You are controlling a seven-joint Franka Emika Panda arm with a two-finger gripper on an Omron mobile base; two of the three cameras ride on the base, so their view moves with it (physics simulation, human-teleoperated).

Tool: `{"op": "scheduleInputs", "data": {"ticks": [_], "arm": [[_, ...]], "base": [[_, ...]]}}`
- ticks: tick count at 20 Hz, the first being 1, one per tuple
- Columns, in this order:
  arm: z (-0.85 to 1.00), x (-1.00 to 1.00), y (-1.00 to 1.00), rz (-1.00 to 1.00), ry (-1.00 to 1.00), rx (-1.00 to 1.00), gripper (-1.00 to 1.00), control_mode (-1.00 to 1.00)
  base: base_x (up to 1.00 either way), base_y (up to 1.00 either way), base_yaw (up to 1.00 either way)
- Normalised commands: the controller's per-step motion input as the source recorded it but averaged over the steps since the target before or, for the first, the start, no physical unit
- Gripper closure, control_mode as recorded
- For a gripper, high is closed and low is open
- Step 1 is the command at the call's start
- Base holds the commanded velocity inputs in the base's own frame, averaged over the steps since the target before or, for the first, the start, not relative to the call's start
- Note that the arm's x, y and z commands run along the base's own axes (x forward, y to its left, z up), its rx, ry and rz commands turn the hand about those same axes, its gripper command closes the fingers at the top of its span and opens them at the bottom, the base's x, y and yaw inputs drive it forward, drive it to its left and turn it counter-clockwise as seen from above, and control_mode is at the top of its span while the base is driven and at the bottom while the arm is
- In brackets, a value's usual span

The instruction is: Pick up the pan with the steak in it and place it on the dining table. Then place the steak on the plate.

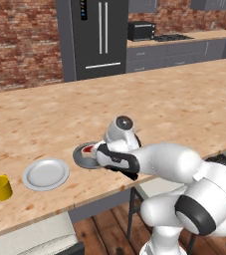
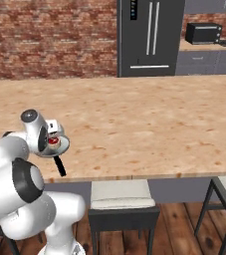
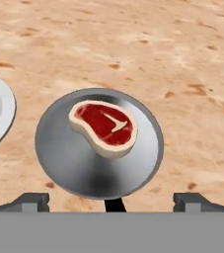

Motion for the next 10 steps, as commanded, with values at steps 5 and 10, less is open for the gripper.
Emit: {"op": "scheduleInputs", "data": {"ticks": [5,10], "arm": [[0.01,0.26,0.18,0.00,0.25,-0.11,-1.00,-1.00],[-0.01,0.02,0.03,0.00,0.03,-0.02,-1.00,-1.00]], "base": [[0.00,0.00,0.00],[0.00,0.00,0.00]]}}
